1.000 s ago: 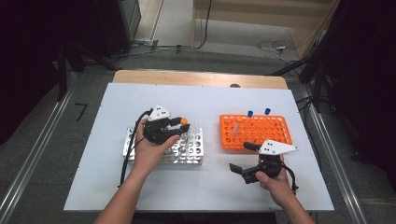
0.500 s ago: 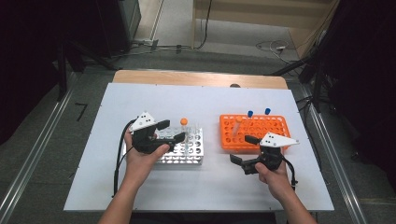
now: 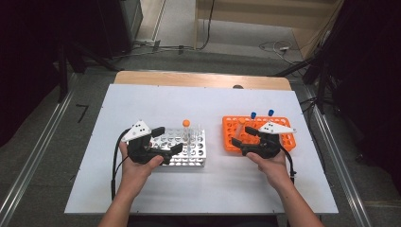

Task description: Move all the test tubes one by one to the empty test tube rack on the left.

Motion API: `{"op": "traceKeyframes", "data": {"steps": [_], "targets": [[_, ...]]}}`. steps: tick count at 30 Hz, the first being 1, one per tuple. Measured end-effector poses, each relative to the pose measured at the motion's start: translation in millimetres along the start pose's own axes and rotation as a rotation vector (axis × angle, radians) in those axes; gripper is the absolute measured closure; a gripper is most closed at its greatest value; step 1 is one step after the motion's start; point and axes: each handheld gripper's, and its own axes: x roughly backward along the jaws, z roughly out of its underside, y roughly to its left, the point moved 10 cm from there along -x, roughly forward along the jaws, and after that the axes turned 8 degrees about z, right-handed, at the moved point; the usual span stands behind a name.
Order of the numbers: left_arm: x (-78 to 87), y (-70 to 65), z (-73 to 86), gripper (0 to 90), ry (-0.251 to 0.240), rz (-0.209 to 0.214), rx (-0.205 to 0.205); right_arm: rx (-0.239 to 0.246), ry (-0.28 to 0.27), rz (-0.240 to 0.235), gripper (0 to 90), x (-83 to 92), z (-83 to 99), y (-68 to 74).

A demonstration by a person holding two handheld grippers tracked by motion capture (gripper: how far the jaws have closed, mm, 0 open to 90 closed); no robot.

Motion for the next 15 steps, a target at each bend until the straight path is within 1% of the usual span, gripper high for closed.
{"op": "traceKeyframes", "data": {"steps": [4,5,7,10,13,15], "targets": [[2.9,0.2,1.5,4.5,-0.002,0.003,0.001,-0.027,0.028,0.049,33.0,-11.2,4.8,-4.5],[3.4,0.0,1.9,4.4,-0.003,0.005,0.002,-0.027,0.038,0.057,36.1,-13.7,6.0,-5.5],[4.1,0.2,3.0,2.6,0.004,0.007,-0.001,-0.022,0.035,0.071,40.8,-18.1,6.5,-7.4],[4.4,0.2,3.1,2.6,0.002,0.008,0.002,-0.036,0.036,0.091,48.4,-23.2,7.8,-10.6],[3.5,0.1,3.1,2.6,0.003,0.009,-0.001,-0.03,0.049,0.111,54.7,-27.7,11.2,-12.5],[2.7,-0.7,3.6,2.6,0.004,0.013,0.001,-0.027,0.042,0.125,58.1,-28.3,11.0,-13.8]]}}
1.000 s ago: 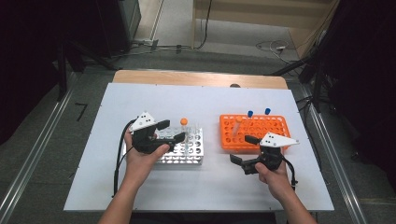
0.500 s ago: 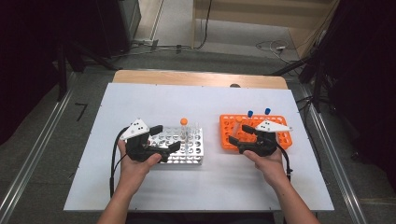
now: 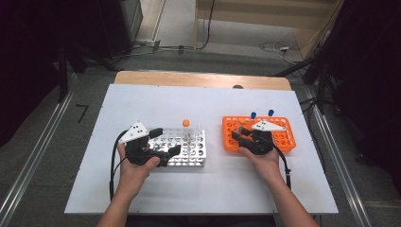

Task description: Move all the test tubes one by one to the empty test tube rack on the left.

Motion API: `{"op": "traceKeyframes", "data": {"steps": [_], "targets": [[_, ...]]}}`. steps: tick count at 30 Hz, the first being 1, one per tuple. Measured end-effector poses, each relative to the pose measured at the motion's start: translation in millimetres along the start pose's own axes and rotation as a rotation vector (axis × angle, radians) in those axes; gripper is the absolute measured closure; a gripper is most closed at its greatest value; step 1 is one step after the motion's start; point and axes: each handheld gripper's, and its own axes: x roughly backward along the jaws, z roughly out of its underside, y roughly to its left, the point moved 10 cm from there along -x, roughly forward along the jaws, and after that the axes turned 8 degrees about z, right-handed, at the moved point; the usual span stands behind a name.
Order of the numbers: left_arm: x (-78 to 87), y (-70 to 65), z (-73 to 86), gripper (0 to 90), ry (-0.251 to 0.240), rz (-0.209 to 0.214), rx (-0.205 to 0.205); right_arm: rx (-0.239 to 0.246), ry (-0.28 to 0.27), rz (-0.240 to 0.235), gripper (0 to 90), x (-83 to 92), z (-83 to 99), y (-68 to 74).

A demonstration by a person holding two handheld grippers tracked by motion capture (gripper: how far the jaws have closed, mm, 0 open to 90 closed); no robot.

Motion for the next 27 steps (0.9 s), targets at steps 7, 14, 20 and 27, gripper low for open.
{"op": "traceKeyframes", "data": {"steps": [7,14,20,27], "targets": [[0.9,-2.2,0.0,2.6,0.001,-0.007,-0.005,0.041,-0.032,0.039,71.7,-2.2,0.9,-1.8],[-0.6,-5.9,-1.7,2.6,0.003,-0.001,-0.012,0.058,-0.07,0.039,72.6,2.9,-3.4,0.1],[-3.0,-10.5,-2.4,2.6,0.007,0.012,-0.027,0.061,-0.123,0.036,72.7,18.2,-15.6,2.4],[-5.3,-15.5,-3.6,2.6,0.013,0.022,-0.037,0.073,-0.13,-0.032,72.7,35.7,-19.7,16.5]]}}
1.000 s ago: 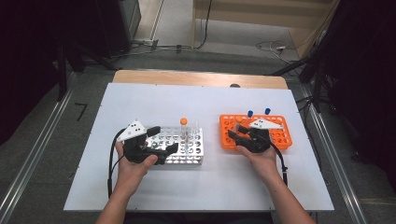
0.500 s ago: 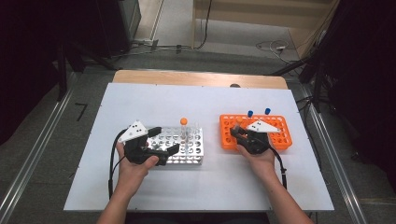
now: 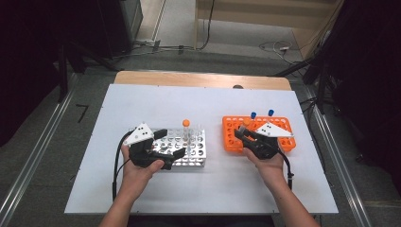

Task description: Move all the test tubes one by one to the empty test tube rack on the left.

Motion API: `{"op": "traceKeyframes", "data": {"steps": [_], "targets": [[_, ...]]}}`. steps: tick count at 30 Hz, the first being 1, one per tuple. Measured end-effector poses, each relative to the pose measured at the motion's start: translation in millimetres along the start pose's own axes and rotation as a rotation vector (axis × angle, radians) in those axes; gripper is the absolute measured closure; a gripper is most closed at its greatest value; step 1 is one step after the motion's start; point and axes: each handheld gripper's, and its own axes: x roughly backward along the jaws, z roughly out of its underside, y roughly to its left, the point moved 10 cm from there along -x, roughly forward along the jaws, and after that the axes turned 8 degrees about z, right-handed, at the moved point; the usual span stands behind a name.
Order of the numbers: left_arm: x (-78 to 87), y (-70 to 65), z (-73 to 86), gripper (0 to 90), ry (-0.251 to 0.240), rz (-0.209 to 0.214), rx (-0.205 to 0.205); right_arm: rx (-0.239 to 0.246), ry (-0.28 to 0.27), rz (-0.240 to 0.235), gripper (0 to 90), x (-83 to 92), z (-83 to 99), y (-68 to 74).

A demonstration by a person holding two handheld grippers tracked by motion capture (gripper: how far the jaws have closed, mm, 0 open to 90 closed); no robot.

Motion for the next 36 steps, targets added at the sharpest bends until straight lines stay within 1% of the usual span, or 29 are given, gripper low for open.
{"op": "traceKeyframes", "data": {"steps": [4,8,12,17,22,29,31,36], "targets": [[-1.1,-3.0,-1.0,2.6,0.005,0.004,-0.01,-0.005,0.002,-0.05,72.7,9.7,-2.3,10.6],[-3.0,-7.2,-1.5,2.6,0.006,0.013,-0.015,0.011,0.003,-0.09,72.8,18.3,-2.8,21.7],[-3.7,-9.8,-2.5,2.6,0.012,0.016,-0.022,0.015,0.009,-0.137,72.7,25.3,-3.2,34.0],[-5.5,-13.5,-3.9,3.4,0.011,0.034,-0.024,0.03,0.011,-0.2,72.7,29.8,-4.4,52.2],[-8.5,-17.4,-3.6,3.9,0.017,0.045,-0.029,0.049,0.021,-0.252,72.7,31.5,-3.2,69.3],[-11.7,-24.4,-4.5,4.9,0.023,0.068,-0.04,0.067,0.031,-0.302,72.7,33.1,-1.9,86.4],[-12.8,-27.3,-5.1,5.7,0.021,0.084,-0.037,0.07,0.036,-0.313,72.7,33.1,-1.2,90.2],[-15.5,-34.3,-5.5,10.8,0.025,0.116,-0.048,0.076,0.044,-0.342,72.7,33.8,-0.2,99.6]]}}
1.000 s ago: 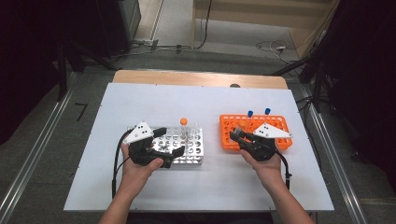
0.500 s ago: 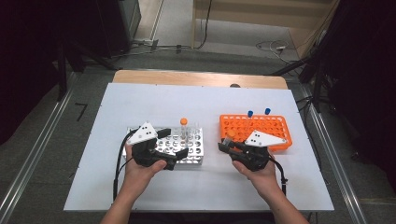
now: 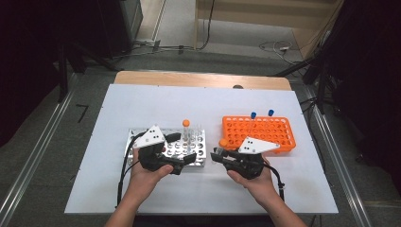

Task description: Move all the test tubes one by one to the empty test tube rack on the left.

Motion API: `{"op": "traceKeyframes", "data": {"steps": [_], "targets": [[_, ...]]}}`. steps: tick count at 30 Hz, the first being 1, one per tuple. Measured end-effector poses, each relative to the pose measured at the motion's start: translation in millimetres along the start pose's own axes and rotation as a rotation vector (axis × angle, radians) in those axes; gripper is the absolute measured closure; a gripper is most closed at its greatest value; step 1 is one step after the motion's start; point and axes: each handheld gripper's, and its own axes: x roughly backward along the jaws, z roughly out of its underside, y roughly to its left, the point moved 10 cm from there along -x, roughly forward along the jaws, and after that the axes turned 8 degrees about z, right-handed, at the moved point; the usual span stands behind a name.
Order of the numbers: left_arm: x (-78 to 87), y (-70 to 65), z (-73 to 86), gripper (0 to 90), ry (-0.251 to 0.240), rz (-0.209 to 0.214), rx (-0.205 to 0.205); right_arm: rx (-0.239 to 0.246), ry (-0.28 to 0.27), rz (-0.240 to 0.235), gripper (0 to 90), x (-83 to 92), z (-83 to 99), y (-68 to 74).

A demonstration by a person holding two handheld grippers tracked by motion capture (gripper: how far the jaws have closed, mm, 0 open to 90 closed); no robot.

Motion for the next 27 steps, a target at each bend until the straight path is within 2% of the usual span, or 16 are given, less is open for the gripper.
{"op": "traceKeyframes", "data": {"steps": [4,14,17,22,27], "targets": [[-3.6,-5.3,0.0,16.6,0.004,0.024,-0.006,0.008,0.007,-0.02,72.7,-2.4,0.6,7.4],[-15.9,-25.5,-1.2,37.8,0.007,0.111,-0.038,0.029,0.033,-0.056,72.8,-11.0,3.9,25.1],[-20.6,-31.1,0.6,45.9,0.023,0.141,-0.045,0.034,0.041,-0.063,72.7,-13.2,4.7,29.7],[-27.0,-36.6,3.5,56.1,0.037,0.164,-0.048,0.047,0.046,-0.077,72.8,-16.4,5.4,37.2],[-29.0,-38.5,5.2,67.6,0.051,0.163,-0.063,0.05,0.052,-0.088,72.7,-17.7,6.1,42.0]]}}
